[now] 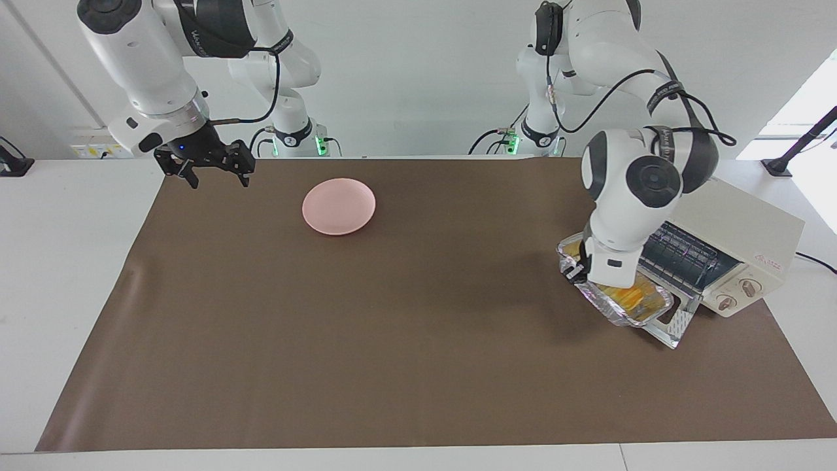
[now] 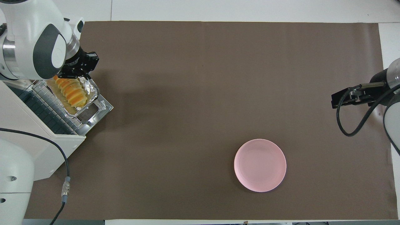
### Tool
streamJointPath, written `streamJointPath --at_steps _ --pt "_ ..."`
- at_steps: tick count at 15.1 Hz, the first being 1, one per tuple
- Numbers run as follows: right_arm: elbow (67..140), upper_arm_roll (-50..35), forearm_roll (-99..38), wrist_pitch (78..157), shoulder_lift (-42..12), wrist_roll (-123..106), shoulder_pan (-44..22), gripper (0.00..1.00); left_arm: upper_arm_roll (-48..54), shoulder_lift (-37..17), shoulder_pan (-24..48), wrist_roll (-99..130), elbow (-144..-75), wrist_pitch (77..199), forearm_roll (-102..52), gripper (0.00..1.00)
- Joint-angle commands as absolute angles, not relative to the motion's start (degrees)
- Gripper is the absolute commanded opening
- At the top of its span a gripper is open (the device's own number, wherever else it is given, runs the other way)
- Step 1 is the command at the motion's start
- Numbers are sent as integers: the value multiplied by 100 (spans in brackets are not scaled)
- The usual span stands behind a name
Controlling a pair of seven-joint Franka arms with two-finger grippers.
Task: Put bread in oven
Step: 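Lower the foil tray into the toaster oven with the left gripper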
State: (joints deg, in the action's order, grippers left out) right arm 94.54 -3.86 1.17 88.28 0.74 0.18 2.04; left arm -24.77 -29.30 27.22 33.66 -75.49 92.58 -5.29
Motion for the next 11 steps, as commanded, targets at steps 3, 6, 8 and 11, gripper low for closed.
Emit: streamJointPath --at_steps 3,6,8,11 --pt "9413 -448 123 8745 97 -105 299 100 -2619 -3015 2532 3437 -7567 9035 -580 0" --pt "9413 -448 123 8745 97 -105 299 100 -2733 -2945 2496 3428 -7812 8948 -370 0" --pt "9413 -448 123 8745 97 -105 299 100 -2795 -2804 2522 3437 -8137 8912 -220 0" --pt "9413 -448 123 8745 97 -105 299 100 -2926 -2716 2531 3454 -8366 8807 -211 0"
